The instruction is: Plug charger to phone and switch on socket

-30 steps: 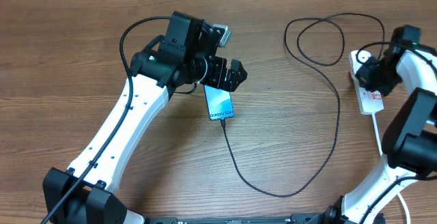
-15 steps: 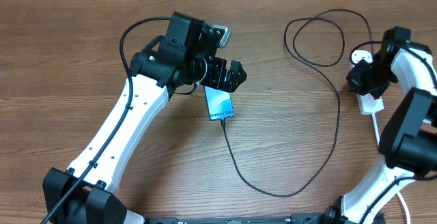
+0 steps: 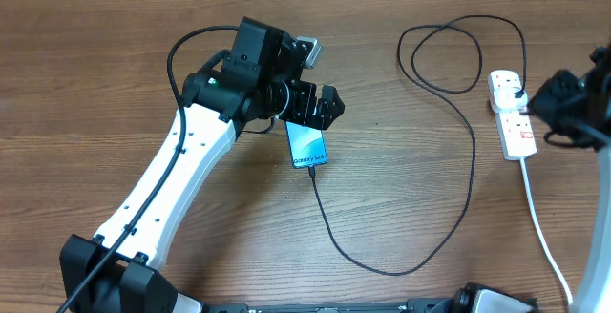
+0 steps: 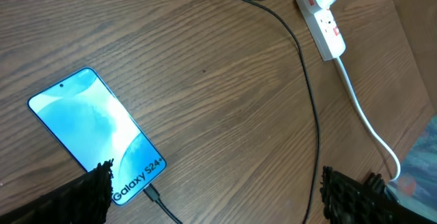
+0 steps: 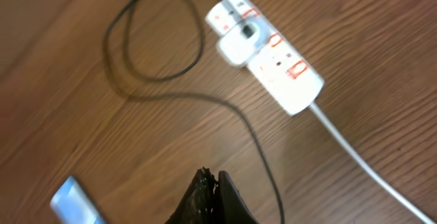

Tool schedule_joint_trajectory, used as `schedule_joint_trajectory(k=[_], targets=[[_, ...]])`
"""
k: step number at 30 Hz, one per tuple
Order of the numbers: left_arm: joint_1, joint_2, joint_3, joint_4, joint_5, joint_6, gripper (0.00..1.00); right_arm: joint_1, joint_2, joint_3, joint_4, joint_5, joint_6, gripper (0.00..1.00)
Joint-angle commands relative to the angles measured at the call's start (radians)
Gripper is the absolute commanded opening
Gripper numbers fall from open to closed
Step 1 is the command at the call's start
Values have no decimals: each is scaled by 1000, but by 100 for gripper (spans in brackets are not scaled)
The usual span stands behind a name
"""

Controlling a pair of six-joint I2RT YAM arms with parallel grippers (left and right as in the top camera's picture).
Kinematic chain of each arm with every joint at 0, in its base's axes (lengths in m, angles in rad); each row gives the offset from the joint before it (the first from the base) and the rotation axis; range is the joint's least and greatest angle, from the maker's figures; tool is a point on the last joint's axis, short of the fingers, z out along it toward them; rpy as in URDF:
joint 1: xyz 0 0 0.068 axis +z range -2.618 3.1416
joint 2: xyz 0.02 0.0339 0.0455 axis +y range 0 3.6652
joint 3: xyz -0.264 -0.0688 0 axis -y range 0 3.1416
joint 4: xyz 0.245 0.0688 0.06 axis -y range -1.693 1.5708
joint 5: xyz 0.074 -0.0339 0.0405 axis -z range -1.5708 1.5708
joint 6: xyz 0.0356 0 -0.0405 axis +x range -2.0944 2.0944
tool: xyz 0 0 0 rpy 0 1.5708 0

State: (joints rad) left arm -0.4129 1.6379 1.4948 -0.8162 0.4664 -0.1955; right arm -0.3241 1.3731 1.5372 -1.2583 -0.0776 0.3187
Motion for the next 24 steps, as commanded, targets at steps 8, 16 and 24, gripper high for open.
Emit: schedule_joint_trajectory(k=[8, 16, 24], targets=[[-15, -239, 14, -111, -111, -6, 100, 61, -277, 13, -127, -387, -298, 4], [-185, -500, 8, -312, -354, 43, 100, 69, -576, -72, -146, -396, -354, 4], [-323, -838, -255, -216, -475, 41, 100, 69, -761, -324, -89, -399, -354, 7]])
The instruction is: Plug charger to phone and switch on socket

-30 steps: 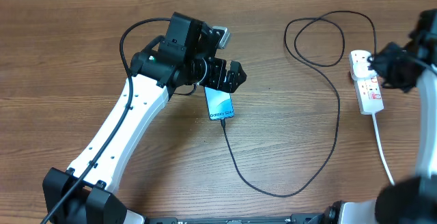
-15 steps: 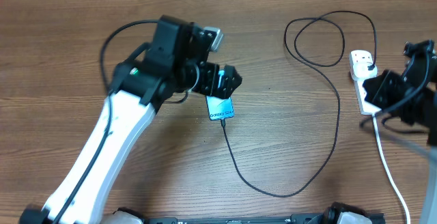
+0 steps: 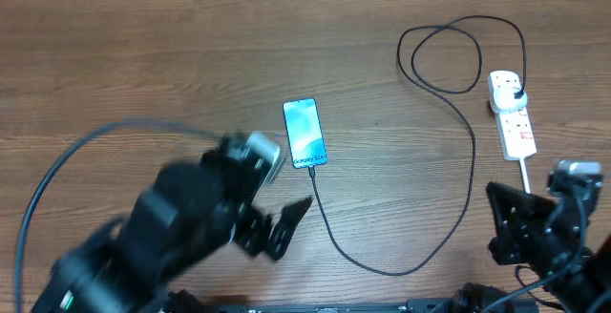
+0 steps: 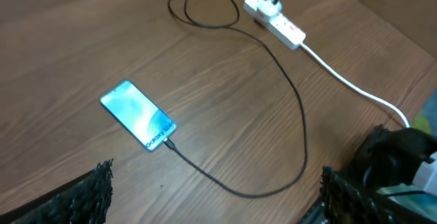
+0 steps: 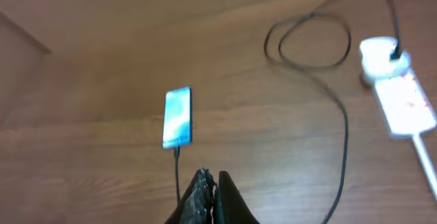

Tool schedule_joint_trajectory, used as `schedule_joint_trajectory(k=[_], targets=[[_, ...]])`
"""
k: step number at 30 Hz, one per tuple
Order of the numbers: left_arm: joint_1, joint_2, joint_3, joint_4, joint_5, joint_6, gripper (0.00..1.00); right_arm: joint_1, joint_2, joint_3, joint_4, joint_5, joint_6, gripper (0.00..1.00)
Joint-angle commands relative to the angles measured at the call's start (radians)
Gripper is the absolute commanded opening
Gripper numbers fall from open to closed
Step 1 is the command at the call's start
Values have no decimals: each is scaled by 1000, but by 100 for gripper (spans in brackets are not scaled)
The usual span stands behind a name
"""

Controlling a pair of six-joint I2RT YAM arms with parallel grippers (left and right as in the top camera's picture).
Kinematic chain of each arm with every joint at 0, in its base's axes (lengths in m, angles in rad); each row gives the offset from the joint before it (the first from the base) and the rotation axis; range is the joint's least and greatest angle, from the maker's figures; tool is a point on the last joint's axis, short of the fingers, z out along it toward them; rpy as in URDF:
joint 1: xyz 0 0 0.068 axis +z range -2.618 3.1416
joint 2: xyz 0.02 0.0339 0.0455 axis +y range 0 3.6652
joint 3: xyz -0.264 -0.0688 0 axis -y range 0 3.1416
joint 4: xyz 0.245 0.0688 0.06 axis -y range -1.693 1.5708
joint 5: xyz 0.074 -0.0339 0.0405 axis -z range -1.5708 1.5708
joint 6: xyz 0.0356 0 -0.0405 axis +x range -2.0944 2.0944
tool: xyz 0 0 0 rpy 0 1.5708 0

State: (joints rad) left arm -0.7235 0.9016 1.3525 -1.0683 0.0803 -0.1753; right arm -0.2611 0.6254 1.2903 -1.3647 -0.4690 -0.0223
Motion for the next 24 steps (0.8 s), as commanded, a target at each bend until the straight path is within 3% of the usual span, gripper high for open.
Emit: schedule_joint_trajectory(k=[1, 2, 3, 7, 24], targets=[[-11, -131, -143, 51, -95, 21, 100, 6, -13, -101, 25, -8, -12, 14], [-10, -175, -191, 74, -122, 17, 100, 6, -11, -129, 41, -7, -8, 52], [-10, -194, -213, 82, -145, 13, 99, 6, -9, -144, 52, -8, -3, 99], [-10, -207, -252, 75, -238, -13, 99, 6, -2, -175, 73, -4, 18, 100], [-10, -85, -272, 71, -237, -12, 99, 6, 0, -175, 73, -4, 18, 100]])
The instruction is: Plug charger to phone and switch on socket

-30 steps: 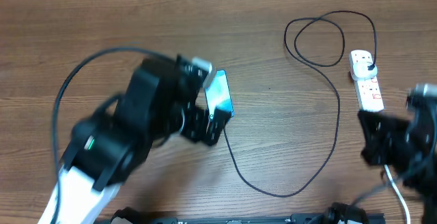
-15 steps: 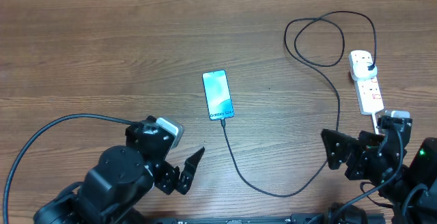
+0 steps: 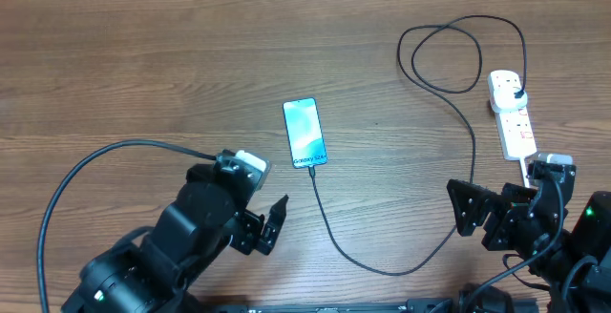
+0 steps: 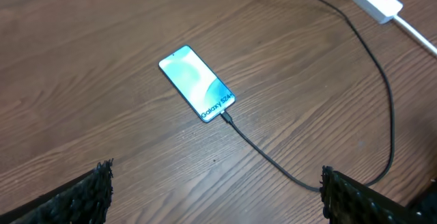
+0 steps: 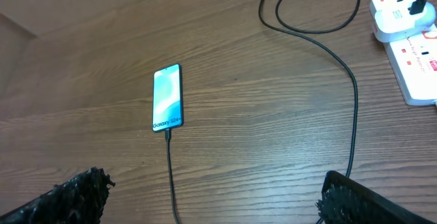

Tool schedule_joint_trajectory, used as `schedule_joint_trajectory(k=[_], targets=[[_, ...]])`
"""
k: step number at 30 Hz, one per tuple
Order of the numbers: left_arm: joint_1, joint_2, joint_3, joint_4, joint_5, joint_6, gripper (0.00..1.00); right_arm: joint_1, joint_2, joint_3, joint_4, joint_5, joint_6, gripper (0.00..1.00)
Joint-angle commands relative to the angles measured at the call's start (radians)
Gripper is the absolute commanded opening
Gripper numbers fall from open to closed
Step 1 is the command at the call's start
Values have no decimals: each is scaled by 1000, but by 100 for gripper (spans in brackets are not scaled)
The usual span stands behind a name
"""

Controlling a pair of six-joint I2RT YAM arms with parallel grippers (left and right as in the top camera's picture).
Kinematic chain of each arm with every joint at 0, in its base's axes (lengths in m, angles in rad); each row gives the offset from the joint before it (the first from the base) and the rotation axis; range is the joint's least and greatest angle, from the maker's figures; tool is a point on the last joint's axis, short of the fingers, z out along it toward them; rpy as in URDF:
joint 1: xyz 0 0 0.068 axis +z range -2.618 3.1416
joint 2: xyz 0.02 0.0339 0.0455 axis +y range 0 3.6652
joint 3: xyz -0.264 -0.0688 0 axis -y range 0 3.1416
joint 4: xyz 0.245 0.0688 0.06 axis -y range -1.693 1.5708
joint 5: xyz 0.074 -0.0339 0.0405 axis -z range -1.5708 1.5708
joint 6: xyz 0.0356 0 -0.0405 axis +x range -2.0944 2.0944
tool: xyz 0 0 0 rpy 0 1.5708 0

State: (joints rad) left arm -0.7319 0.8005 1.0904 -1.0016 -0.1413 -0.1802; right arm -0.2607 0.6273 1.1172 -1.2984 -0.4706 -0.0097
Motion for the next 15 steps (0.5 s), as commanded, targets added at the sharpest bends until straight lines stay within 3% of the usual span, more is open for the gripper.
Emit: schedule_joint_trajectory(k=[1, 12, 15], targets=[[-2, 23, -10, 3, -16, -7, 100, 5, -2, -2, 7, -2, 5, 100], [-14, 51, -24, -50, -18, -7, 100, 5, -2, -2, 7, -2, 5, 100], [-13, 37, -24, -33, -76, 1, 99, 5, -2, -2, 7, -2, 5, 100]])
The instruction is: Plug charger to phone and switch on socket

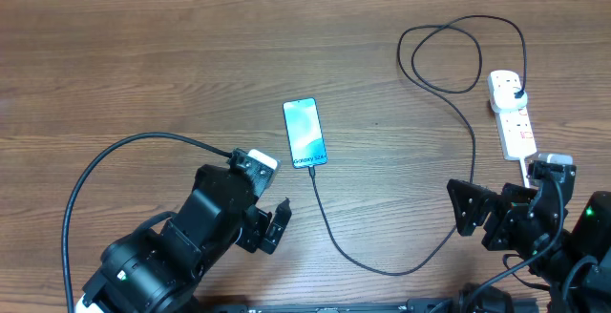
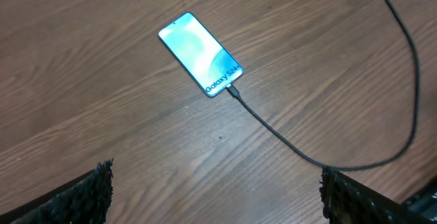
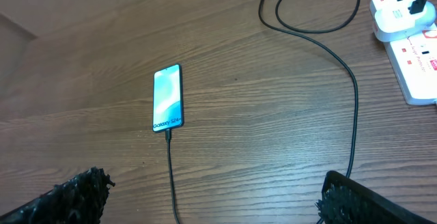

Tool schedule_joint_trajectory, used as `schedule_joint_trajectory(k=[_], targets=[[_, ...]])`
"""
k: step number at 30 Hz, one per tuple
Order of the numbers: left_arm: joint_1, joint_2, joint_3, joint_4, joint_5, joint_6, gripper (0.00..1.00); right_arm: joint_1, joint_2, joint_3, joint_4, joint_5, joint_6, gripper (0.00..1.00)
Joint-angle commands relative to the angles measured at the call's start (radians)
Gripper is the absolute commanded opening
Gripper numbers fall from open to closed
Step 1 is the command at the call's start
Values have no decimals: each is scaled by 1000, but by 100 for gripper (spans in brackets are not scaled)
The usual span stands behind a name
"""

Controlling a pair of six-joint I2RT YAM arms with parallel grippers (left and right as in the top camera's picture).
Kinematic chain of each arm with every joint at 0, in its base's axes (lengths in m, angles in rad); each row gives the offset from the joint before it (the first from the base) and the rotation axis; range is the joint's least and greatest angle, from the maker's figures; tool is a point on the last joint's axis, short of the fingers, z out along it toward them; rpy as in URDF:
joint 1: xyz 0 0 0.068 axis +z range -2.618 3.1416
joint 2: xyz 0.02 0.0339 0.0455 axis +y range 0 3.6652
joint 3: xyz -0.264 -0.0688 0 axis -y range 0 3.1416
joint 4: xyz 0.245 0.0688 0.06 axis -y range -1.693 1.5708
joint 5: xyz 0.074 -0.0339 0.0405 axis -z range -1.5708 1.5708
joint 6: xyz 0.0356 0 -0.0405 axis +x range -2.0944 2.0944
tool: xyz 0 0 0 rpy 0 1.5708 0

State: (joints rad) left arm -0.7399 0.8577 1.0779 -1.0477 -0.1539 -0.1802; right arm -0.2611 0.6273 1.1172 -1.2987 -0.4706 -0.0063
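Note:
A phone [image 1: 305, 134] with a lit blue screen lies flat mid-table, also seen as the phone [image 2: 200, 54] and the phone [image 3: 168, 98]. A black charger cable [image 1: 466, 184] runs from its lower end, loops, and ends at a plug in the white socket strip [image 1: 510, 114]. My left gripper [image 1: 277, 225] is open near the front edge, below left of the phone, holding nothing. My right gripper [image 1: 474, 219] is open at the front right, below the strip, and holds nothing.
The strip's white lead [image 1: 533, 165] runs toward the front right by my right arm. A coil of the black cable [image 1: 444, 55] lies at the back right. The wooden table [image 1: 115, 74] is bare to the left.
My left gripper has shifted slightly right and its view now sits closer over the phone. The right arm, phone, cable and strip are where they were.
My left gripper hovered at the phone with the cable plugged in while my shut right gripper was at the socket strip. Both arms then stood pulled back toward the front edge. Later both grippers were open there, as they are now.

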Motion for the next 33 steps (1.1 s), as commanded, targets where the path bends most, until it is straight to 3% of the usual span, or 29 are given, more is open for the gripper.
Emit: schedule_joint_trajectory(k=[1, 5, 14, 27, 33], targets=[[3, -32, -13, 50, -101, 2, 99, 6, -2, -2, 7, -2, 2, 100], [109, -100, -73, 261, -122, 92, 100, 6, -2, -2, 7, -2, 2, 100], [450, -425, -449, 737, 145, 151, 100, 6, -2, -2, 7, -2, 2, 100], [710, -739, -730, 894, 148, 65, 100, 6, -2, -2, 7, -2, 2, 100], [803, -810, -842, 983, 148, -58, 100, 6, -2, -2, 7, -2, 2, 100]])
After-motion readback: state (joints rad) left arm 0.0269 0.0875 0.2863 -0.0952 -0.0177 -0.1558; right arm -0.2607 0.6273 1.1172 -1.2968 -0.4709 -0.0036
